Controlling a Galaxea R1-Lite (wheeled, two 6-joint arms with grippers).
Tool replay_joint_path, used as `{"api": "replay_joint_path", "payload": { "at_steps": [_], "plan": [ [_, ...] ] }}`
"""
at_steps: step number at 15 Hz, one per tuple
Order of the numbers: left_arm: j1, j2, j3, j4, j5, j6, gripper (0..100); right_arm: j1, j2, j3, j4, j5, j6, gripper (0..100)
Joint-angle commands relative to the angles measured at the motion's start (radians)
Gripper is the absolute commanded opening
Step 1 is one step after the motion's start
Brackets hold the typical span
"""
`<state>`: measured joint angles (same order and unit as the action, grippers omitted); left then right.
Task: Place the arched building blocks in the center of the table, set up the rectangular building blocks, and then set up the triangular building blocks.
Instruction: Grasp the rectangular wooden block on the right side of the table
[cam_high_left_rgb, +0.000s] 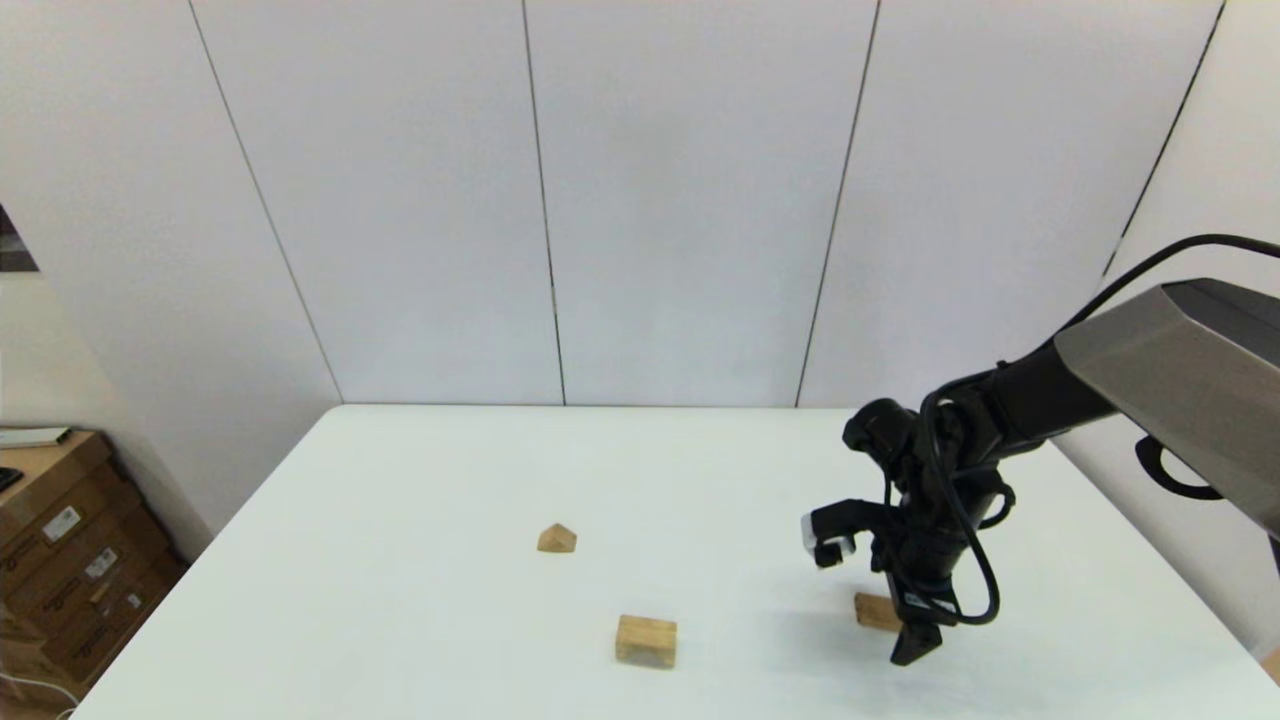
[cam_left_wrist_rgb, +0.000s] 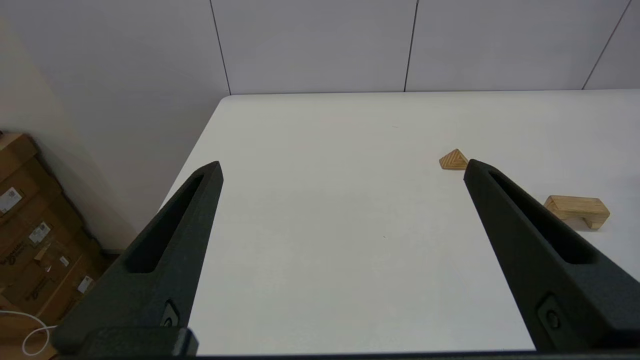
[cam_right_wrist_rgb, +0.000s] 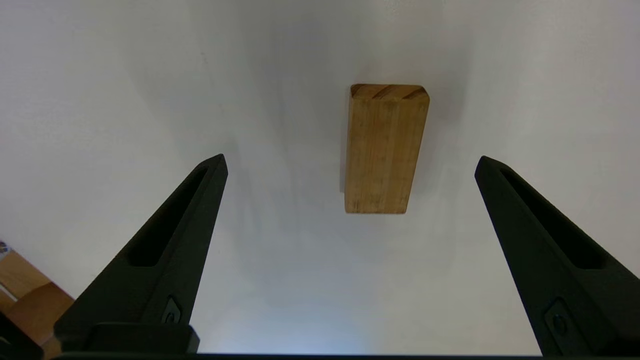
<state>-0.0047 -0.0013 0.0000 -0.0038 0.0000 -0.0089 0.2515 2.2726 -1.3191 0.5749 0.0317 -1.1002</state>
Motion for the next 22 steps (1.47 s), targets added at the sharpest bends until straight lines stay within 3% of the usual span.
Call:
{"api": "replay_joint_path", "payload": {
  "at_steps": [1,4,7,19,22],
  "plan": [
    [0.0,0.001,0.0,-0.001,0.0,0.0,100,-0.006,0.033,-0.012,-0.01,0.001,-0.004,100],
    [0.0,0.001,0.0,-0.001,0.0,0.0,100,-0.014,0.056,-0.012,-0.102,0.001,0.0,100],
    [0.0,0.001,0.0,-0.001,0.0,0.0,100,-0.017,0.078,-0.015,-0.144,0.002,-0.001,100],
    [0.0,0.001,0.0,-0.001,0.0,0.0,100,-0.038,0.07,-0.012,-0.133,-0.007,-0.027,100],
    [0.0,0.001,0.0,-0.001,0.0,0.0,100,-0.04,0.054,-0.015,-0.081,-0.009,-0.035,100]
  ]
}}
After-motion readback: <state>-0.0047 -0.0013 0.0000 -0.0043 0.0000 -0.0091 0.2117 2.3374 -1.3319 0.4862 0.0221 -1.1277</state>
